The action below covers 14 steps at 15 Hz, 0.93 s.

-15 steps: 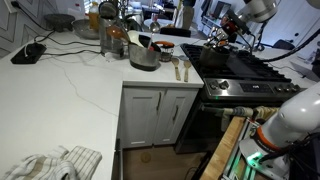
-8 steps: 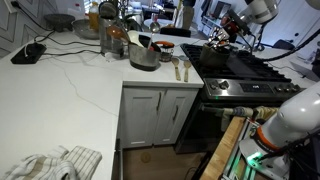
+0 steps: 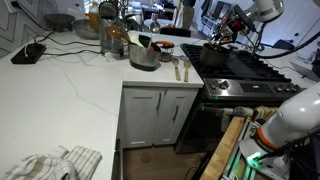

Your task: Put the spatula in the middle in the pot

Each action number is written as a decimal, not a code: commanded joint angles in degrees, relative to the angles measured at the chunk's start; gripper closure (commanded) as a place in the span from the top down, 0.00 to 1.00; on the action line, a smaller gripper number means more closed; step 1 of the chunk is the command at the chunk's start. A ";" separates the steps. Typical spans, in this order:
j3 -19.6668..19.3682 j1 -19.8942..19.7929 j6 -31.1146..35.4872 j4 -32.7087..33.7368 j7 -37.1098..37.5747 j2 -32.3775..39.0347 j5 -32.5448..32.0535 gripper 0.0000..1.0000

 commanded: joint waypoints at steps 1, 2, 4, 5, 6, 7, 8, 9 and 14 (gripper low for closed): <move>-2.06 -1.75 -5.51 0.90 0.38 -0.47 3.41 0.07; -2.63 -2.19 -6.43 1.15 0.06 -0.08 4.24 0.07; -3.41 -2.91 -7.25 1.23 -0.27 0.70 5.50 0.07; -3.64 -3.28 -7.06 1.08 -0.39 1.09 5.93 0.07; -3.89 -3.54 -6.80 1.00 -0.68 1.60 6.47 0.07; -4.17 -3.70 -6.81 0.99 -1.00 2.06 7.20 0.07; -4.32 -3.85 -6.49 0.96 -1.18 2.61 7.75 0.07; -4.43 -4.02 -6.15 0.92 -1.17 3.28 8.28 0.07; -5.00 -4.56 -6.74 1.02 -0.71 7.03 9.93 0.07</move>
